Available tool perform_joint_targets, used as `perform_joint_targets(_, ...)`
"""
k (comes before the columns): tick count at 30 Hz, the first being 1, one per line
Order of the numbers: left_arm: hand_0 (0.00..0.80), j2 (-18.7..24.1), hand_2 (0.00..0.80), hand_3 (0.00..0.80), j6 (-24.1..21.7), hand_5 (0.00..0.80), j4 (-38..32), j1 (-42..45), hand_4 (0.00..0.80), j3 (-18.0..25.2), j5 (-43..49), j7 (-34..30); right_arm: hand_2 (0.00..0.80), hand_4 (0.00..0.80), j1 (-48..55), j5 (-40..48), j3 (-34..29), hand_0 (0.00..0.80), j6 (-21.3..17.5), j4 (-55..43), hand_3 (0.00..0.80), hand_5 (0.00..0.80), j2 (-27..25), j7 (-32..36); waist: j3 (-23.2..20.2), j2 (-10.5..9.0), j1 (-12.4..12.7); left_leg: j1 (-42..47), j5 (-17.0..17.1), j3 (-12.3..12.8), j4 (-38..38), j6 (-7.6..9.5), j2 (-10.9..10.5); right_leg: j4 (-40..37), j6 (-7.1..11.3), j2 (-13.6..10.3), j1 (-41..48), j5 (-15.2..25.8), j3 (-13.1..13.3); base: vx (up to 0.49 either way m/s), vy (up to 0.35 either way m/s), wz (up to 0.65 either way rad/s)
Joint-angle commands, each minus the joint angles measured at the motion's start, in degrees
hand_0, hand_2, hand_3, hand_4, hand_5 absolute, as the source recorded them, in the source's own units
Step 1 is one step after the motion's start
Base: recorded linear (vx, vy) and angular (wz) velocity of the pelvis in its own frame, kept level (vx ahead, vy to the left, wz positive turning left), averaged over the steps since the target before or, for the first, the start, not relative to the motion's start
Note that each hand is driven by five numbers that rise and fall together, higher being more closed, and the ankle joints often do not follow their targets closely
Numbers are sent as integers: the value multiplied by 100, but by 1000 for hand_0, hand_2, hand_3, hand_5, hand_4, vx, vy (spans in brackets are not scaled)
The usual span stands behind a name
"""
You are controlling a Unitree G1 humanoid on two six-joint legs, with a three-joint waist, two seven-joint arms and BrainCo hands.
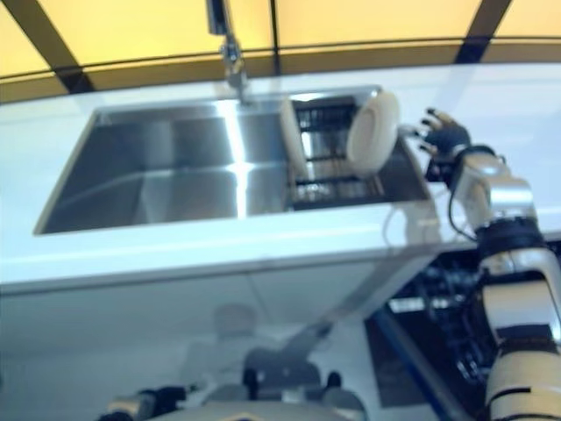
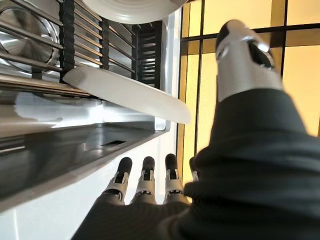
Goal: Take plates into dishwasher
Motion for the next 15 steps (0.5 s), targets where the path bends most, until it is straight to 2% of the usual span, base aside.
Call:
perform_joint_targets(1,0,183,0,0,65,0,139,-409,0,-457,-223,91,0,0,-1054,199,312,0,-124,333,0,0,-91,14,137,-283,191,-150,-122,126,74,131,-232,222,229,-270,-186,-44,-170,0,0,0)
perform_joint_targets(15,0,168,0,0,142,0,12,-472,0,-485,-516,99,0,0,-1536,-8,562,0,20,742,0,0,-105,147,344,-133,244,-245,-30,89,68,72,-226,241,178,-315,-209,-78,-248,1,16,2)
